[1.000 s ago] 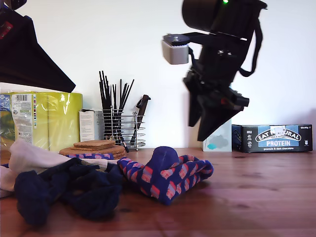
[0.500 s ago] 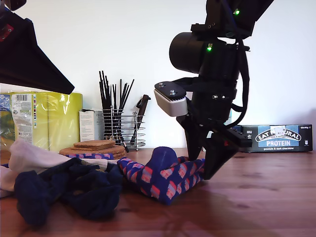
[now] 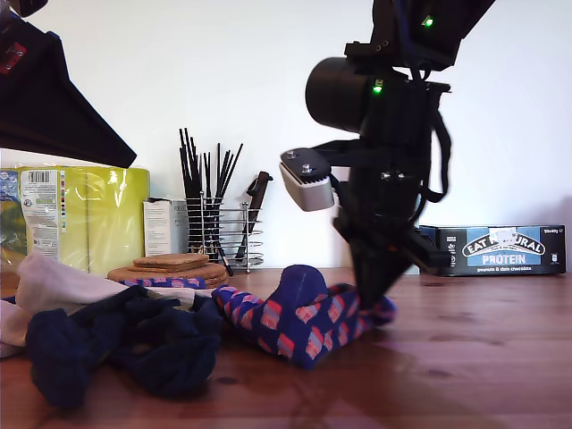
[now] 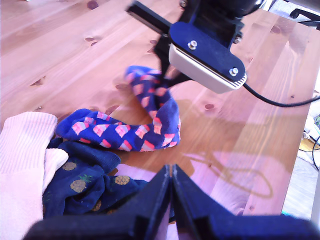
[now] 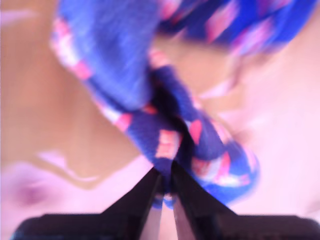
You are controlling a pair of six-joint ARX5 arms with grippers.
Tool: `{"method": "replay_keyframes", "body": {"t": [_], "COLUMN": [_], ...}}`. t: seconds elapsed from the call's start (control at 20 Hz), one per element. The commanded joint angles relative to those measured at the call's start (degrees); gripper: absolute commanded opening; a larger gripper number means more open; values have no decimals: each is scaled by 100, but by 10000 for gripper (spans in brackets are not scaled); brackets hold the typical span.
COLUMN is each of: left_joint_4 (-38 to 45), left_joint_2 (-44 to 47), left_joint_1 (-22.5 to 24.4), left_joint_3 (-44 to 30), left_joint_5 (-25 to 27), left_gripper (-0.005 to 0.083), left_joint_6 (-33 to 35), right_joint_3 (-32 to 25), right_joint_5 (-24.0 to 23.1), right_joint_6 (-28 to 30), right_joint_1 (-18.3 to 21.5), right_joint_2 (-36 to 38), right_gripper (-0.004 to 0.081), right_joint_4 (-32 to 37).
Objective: Pair up the socks based on colour and pattern, by placing each sock on top of its pair
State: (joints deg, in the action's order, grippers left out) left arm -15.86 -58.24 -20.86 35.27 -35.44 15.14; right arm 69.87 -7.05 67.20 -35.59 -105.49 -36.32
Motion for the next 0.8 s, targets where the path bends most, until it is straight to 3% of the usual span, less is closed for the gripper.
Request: {"method": "replay_keyframes", "body": {"t": [0.0,0.2,0.35,0.55,0.65,0.75], "left_joint_4": [-35,-525,-717,-697,-844,-1202], "left_joint_2": [-26,-15,13,61,105,188], "left_joint_1": [7,7,7,7,7,7], "left_joint_3": [55,55,55,57,76,184], "left_joint_5": [2,330,610,614,634,730], "left_gripper": [-19,-19,-19,-19,-19,-19], "left_joint_6": [-22,-17,-22,-72,-160,-166], "right_joint_3": [-79,-79,-79,-79,-79,-79], "right_joint_5": [-70,-142,-160,-249,-164,208], "right_joint_6": [-627,-2302,-3222,-4319,-5176,-5901], "right_joint_1": [15,9,9,9,9,9], "right_joint_2": [-79,7,201,581,680,682], "right_gripper": [-11,-12,-12,-12,-12,-12], "right_joint_4": [-352,-1141,-1690,-2798,-3560,-4181]}}
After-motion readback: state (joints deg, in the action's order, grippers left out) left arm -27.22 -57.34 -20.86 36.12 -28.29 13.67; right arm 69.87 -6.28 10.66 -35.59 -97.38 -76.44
